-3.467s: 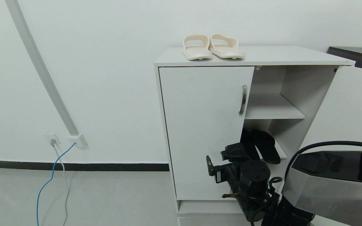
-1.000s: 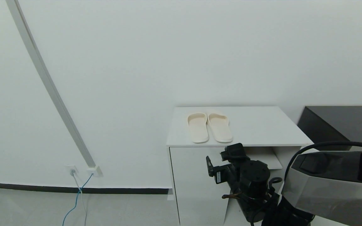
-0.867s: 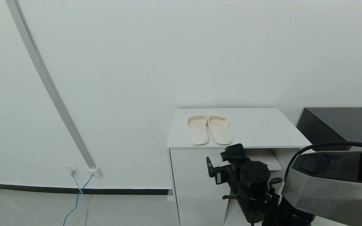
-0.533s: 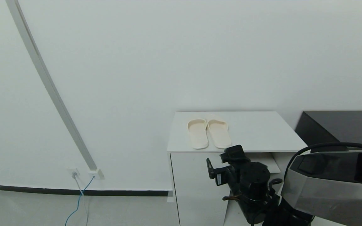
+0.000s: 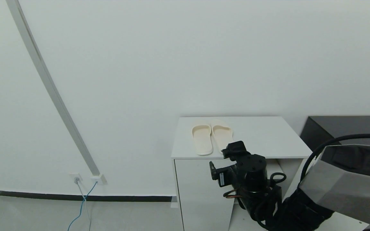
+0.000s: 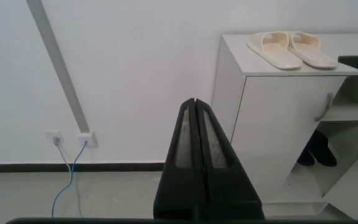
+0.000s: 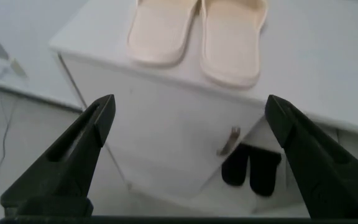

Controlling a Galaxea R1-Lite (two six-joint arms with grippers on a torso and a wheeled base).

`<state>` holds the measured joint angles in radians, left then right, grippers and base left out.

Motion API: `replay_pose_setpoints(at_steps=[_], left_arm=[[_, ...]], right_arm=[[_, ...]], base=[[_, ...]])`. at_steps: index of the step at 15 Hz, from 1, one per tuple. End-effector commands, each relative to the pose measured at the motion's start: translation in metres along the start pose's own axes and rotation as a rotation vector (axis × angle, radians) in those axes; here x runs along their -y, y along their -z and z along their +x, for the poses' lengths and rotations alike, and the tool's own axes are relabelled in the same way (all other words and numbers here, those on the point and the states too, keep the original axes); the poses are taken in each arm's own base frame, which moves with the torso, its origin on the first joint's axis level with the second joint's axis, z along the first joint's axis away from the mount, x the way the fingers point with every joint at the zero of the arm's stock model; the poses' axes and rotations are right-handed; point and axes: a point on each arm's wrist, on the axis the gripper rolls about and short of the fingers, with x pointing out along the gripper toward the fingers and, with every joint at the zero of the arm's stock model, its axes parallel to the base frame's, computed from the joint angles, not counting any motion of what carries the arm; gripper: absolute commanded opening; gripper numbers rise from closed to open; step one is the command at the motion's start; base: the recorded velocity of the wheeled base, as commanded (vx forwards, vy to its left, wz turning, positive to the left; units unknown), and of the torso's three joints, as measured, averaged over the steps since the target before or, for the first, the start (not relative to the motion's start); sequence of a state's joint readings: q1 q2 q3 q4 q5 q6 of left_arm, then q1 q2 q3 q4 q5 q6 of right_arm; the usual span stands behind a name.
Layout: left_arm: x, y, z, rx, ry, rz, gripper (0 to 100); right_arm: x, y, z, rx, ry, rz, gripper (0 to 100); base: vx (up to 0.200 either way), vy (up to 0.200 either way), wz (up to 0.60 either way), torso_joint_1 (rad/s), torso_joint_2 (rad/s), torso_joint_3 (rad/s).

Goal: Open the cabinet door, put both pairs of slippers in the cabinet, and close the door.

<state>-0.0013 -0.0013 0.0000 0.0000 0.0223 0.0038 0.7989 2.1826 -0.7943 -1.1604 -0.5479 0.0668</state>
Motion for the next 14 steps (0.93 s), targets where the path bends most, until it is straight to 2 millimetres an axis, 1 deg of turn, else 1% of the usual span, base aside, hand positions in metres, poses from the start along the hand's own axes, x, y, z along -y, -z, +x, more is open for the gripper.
replay_pose_setpoints(at_steps=[1,2,3,5,6,7,13,14], left_arm=[[0.000,0.000,0.000,-0.001,-0.002,0.001,0],[0.000,0.000,0.000,-0.001,-0.002,0.001,0],[0.000,0.000,0.000,-0.001,0.000,0.001,0],[0.000,0.000,0.000,0.000,0.001,0.001,0],[0.000,0.000,0.000,-0.001,0.001,-0.001,0],[0.000,0.000,0.000,0.000,0.001,-0.001,0],[0.000,0.000,0.000,0.000,0.000,-0.004,0],[0.000,0.000,0.000,0.000,0.000,-0.004,0]], right_arm=[[-0.003,-0.043,-0.013,0.009,-0.019,0.071,100],[-0.004,-0.047,-0.011,-0.008,-0.018,0.087,100],[-0.007,-0.050,-0.008,-0.034,-0.014,0.117,100],[-0.008,-0.046,-0.007,-0.072,-0.009,0.127,100],[-0.010,-0.039,-0.006,-0.094,-0.009,0.121,100],[-0.010,-0.037,-0.005,-0.098,-0.007,0.121,100],[-0.016,0.002,0.013,-0.169,0.019,0.103,100],[-0.016,0.003,0.014,-0.168,0.021,0.105,100]], base=[[0.000,0.000,0.00,0.000,0.00,0.000],[0.000,0.000,0.00,0.000,0.00,0.000],[0.200,0.000,0.00,-0.002,0.00,0.002],[0.200,0.000,0.00,0.002,0.00,0.002],[0.200,0.000,0.00,0.012,0.01,0.002],[0.200,0.000,0.00,-0.002,0.00,0.002],[0.200,0.000,0.00,0.007,0.00,-0.003],[0.000,0.000,0.00,0.000,0.00,0.000]])
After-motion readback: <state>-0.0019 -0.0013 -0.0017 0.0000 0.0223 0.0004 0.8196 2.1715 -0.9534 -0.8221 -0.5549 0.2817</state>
